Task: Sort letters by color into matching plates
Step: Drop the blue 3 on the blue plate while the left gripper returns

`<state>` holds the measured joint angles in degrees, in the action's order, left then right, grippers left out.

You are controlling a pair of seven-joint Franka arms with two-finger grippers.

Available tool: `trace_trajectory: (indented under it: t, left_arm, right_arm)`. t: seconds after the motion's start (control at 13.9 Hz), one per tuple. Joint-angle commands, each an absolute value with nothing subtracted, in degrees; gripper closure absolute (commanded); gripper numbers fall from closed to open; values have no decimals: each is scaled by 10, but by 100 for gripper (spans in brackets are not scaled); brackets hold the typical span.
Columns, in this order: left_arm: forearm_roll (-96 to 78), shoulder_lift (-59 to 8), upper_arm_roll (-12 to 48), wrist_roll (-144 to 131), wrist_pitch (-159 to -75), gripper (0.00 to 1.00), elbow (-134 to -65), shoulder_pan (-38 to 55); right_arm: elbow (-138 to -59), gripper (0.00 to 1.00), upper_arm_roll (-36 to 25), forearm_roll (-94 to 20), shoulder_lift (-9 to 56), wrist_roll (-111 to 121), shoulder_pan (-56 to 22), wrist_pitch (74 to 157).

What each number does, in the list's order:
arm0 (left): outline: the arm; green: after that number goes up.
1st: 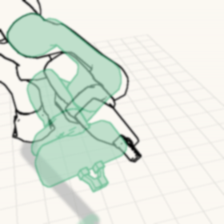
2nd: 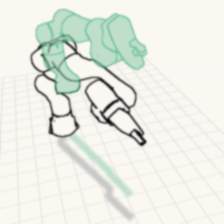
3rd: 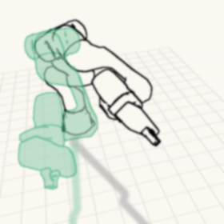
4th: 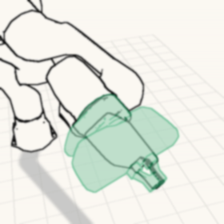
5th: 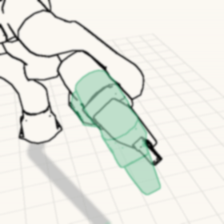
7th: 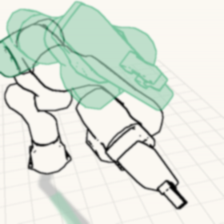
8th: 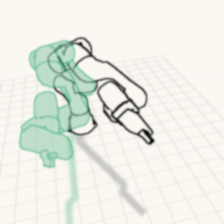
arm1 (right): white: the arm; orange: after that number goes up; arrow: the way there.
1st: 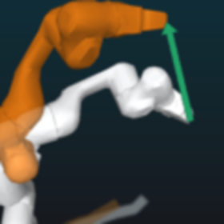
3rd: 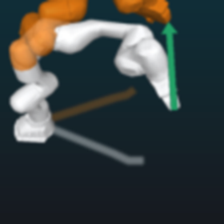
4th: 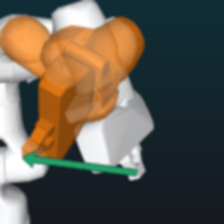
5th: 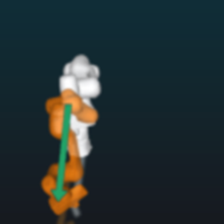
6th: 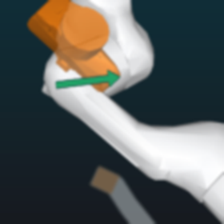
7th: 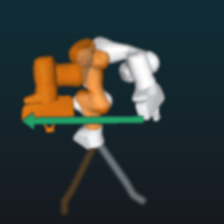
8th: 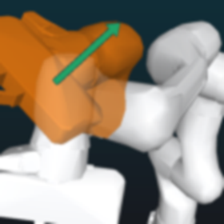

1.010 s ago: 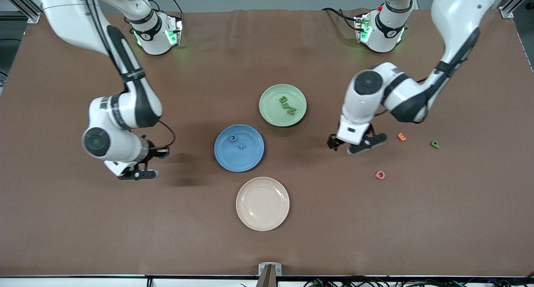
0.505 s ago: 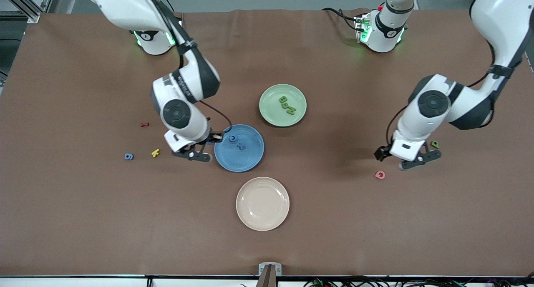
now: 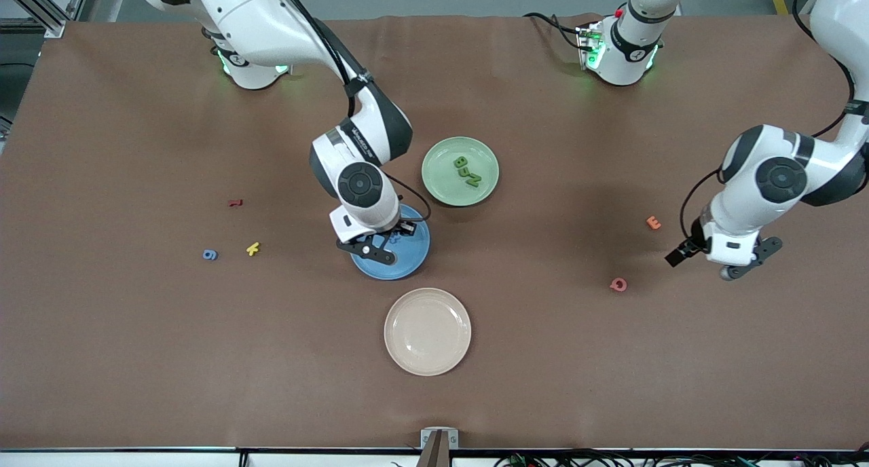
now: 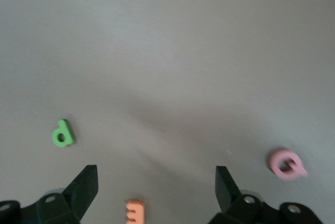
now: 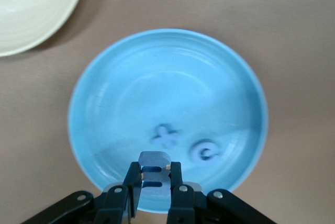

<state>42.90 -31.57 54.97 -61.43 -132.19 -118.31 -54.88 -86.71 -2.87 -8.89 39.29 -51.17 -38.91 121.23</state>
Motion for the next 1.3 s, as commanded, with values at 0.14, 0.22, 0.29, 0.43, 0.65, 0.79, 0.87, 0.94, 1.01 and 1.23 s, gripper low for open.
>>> trace_trajectory:
  t: [0.14,0.22,0.29,0.43,0.65,0.79,0.87,0.94,1.01,1.23]
  left_arm:
    - [432,-342,549,-707,-1342,1,-1187,-591]
    - [432,-343,537,-715,-1342,1,-1187,-591]
    - [432,-345,525,-716,-1342,1,-1190,-591]
    - [432,-347,503,-716,-1342,1,-1194,-591]
    - [432,-347,490,-712,-1334,2,-1198,-591]
    - [432,-346,480,-707,-1327,1,-1198,-591]
    - [432,-347,476,-704,-1325,1,-1198,-591]
    - [433,-349,470,-703,-1328,3,-1200,-591]
    - [433,-350,468,-703,-1332,6,-1204,-591]
    - [434,-351,468,-700,-1342,14,-1208,-598]
  right_arm:
    - [-831,82,-33,-103,437,-518,-391,1263]
    - [-831,82,-33,-103,440,-518,-391,1270]
    - [-831,82,-33,-103,444,-517,-391,1276]
    - [-831,82,-33,-103,448,-516,-391,1281]
    - [-831,67,-34,-104,449,-516,-391,1281]
    - [-831,48,-34,-105,447,-518,-391,1280]
    - [-831,32,-33,-105,446,-519,-391,1280]
    - [-831,27,-33,-105,443,-518,-390,1279]
    - [-831,27,-34,-104,440,-513,-389,1276]
    - [-837,27,-36,-103,405,-495,-381,1221]
